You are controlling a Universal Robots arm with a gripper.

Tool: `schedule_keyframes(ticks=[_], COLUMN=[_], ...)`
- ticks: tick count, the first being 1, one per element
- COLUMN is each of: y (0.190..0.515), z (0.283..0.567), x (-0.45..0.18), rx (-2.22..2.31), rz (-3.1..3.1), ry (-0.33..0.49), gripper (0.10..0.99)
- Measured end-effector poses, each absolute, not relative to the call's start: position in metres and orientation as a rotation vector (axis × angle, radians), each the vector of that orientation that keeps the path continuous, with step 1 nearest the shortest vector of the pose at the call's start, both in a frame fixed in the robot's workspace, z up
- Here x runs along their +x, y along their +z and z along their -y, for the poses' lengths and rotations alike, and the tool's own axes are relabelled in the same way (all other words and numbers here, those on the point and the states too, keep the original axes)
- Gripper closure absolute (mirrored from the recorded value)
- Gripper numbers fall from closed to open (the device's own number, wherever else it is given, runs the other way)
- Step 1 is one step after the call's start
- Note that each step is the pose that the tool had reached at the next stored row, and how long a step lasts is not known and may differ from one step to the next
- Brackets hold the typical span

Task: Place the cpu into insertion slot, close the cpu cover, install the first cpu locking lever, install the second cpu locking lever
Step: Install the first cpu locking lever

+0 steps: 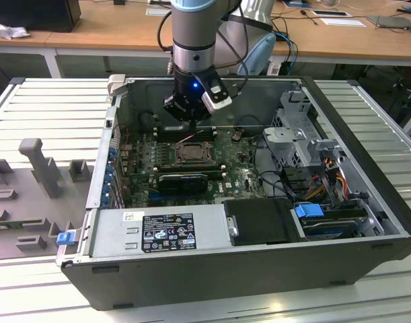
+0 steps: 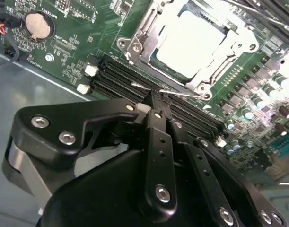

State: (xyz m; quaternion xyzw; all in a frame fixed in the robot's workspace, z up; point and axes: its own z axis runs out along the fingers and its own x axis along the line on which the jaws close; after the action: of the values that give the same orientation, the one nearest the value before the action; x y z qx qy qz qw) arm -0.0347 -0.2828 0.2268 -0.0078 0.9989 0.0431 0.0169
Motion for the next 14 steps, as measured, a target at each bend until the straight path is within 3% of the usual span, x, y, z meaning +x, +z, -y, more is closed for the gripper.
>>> schedule_keyframes(ticks=[14], y=[0.209], z=[0.283], x=[-0.022], rx=[-0.024], rz=[-3.105], ry=[0.134], gripper=[0.980])
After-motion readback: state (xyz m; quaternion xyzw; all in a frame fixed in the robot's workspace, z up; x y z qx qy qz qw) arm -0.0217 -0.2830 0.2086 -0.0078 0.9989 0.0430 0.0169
